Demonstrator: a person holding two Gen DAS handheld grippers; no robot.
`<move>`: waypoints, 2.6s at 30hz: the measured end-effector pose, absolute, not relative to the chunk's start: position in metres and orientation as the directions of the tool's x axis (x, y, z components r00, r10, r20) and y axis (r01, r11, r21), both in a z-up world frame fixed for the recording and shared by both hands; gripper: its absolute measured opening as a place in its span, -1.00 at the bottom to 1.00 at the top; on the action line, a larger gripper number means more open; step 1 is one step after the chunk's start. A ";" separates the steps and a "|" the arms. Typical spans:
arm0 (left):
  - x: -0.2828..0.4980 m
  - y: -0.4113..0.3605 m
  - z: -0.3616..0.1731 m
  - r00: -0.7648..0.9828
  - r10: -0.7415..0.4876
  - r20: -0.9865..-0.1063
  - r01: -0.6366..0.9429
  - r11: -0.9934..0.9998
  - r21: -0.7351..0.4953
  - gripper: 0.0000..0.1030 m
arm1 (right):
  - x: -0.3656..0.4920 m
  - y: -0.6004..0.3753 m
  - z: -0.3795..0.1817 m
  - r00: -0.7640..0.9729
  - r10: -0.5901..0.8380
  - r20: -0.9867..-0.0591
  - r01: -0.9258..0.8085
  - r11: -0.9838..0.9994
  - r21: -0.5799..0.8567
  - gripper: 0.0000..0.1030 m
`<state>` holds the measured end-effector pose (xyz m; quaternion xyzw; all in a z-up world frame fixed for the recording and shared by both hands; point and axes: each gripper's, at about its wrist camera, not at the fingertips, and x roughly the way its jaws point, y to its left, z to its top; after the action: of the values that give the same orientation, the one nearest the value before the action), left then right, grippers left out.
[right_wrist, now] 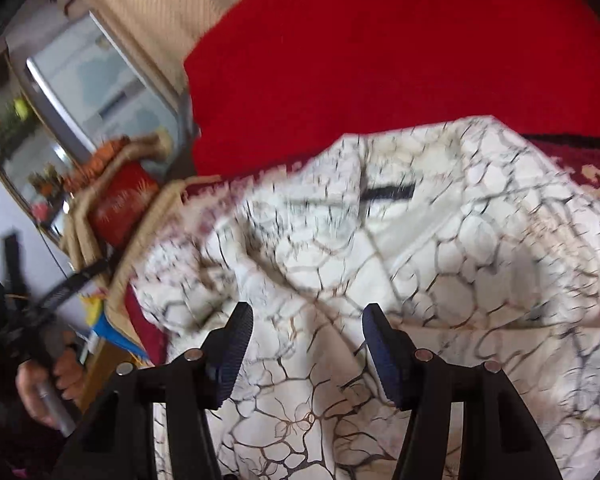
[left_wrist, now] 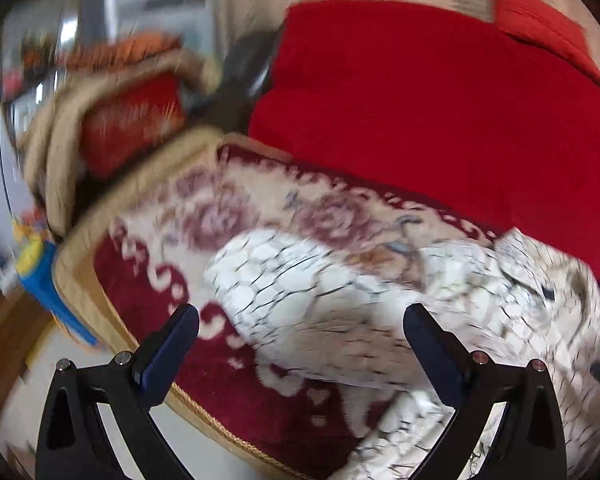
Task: Fold large clothes
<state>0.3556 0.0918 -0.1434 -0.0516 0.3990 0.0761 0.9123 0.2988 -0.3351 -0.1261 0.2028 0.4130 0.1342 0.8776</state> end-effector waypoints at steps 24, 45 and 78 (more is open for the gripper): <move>0.450 0.196 -0.254 0.526 -0.261 -0.810 -0.393 0.770 -0.503 -0.68 | 0.283 -0.383 -0.115 0.711 0.334 -0.619 0.007 0.877 0.481 0.22; 0.345 -0.102 0.015 0.635 -0.507 -0.583 0.517 0.839 -0.167 -0.92 | 0.242 -0.463 -0.084 0.851 0.240 -0.467 0.108 0.790 0.604 0.22; 0.369 -0.114 -0.222 0.442 -0.111 -0.890 0.344 0.937 0.054 0.51 | 0.231 -0.448 -0.149 0.470 0.270 -0.840 0.014 0.950 0.313 0.34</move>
<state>0.3687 -0.1139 -0.2216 0.1144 0.5108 -0.1351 0.8413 0.2311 -0.4479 -0.1491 0.1394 0.5093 0.0759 0.8458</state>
